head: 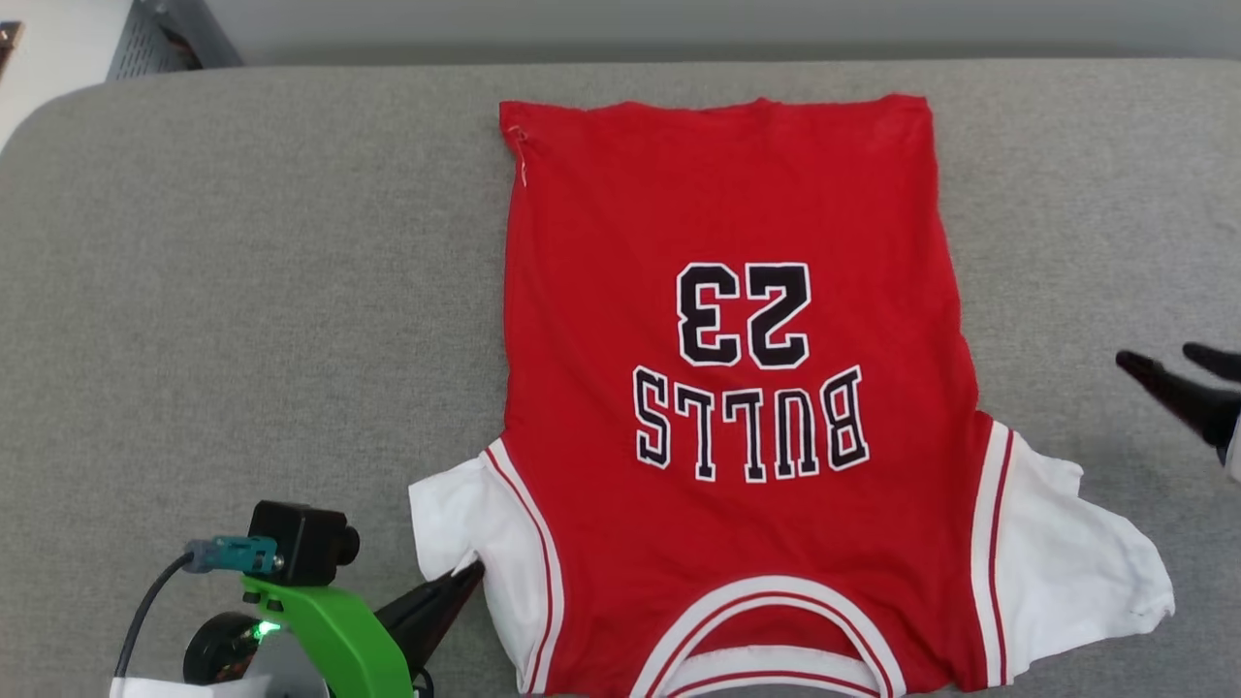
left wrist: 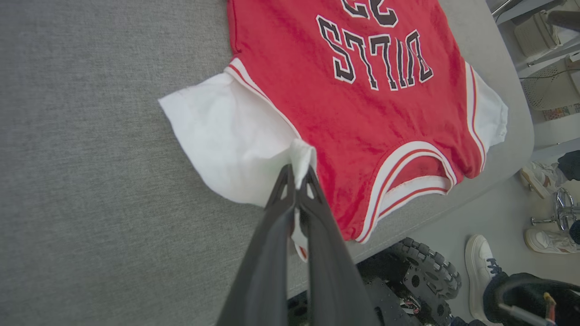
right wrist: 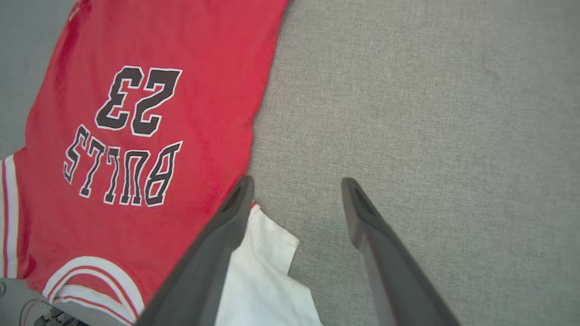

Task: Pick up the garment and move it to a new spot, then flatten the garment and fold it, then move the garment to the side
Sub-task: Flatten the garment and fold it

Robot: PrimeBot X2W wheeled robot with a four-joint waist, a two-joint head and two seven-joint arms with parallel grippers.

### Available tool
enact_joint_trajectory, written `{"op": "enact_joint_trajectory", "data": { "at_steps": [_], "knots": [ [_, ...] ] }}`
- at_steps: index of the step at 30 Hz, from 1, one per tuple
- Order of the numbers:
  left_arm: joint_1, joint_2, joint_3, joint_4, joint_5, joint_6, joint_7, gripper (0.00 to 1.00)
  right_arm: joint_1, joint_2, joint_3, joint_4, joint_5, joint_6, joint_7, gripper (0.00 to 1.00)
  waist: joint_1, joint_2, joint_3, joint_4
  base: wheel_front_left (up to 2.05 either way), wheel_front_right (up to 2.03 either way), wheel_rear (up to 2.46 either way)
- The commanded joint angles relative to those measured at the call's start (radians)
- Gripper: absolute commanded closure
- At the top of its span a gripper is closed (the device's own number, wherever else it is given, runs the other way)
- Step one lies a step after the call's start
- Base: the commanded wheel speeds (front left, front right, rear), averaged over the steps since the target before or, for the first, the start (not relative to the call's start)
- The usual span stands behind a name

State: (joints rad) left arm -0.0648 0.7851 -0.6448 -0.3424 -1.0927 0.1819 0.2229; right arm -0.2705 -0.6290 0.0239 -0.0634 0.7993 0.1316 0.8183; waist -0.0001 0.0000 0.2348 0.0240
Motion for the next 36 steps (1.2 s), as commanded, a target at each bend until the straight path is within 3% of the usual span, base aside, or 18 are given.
{"op": "enact_joint_trajectory", "data": {
  "at_steps": [1, 6, 9, 17, 27, 36],
  "knots": [
    [-0.027, 0.008, -0.001, -0.024, 0.013, 0.014, 0.012, 1.0, -0.059, 0.006, -0.003, -0.001, -0.02, -0.001, 0.033, 0.0, 0.0001, 0.0, 0.124, 0.07, 0.0, 0.0, 0.0],
    [-0.067, 0.011, -0.011, -0.099, 0.045, 0.049, 0.05, 1.0, -0.286, 0.02, 0.011, 0.06, -0.076, -0.001, 0.153, 0.0, 0.0001, 0.0, 0.223, 0.13, 0.0, 0.0, 0.0],
    [-0.089, 0.019, -0.019, -0.121, 0.083, 0.063, 0.06, 1.0, -0.414, -0.003, 0.065, 0.093, -0.136, -0.001, 0.179, 0.0, 0.0001, 0.0, 0.277, 0.16, 0.0, 0.0, 0.0],
    [-0.118, -0.027, -0.035, -0.146, 0.096, 0.05, 0.045, 1.0, -0.68, 0.013, 0.073, 0.308, -0.217, -0.001, 0.26, 0.0, 0.0001, 0.0, 0.373, 0.244, 0.0, 0.0, 0.0],
    [-0.149, -0.07, -0.056, -0.139, 0.104, 0.01, 0.027, 1.0, -0.85, 0.013, 0.097, 0.457, -0.29, -0.001, 0.271, 0.0, 0.0001, 0.0, 0.435, 0.314, 0.0, 0.0, 0.0],
    [-0.186, -0.103, -0.079, -0.098, 0.122, -0.025, 0.02, 1.0, -0.882, -0.016, 0.22, 0.519, -0.339, -0.001, 0.279, 0.0, 0.0001, 0.0, 0.46, 0.343, 0.0, 0.0, 0.0]
  ]
}}
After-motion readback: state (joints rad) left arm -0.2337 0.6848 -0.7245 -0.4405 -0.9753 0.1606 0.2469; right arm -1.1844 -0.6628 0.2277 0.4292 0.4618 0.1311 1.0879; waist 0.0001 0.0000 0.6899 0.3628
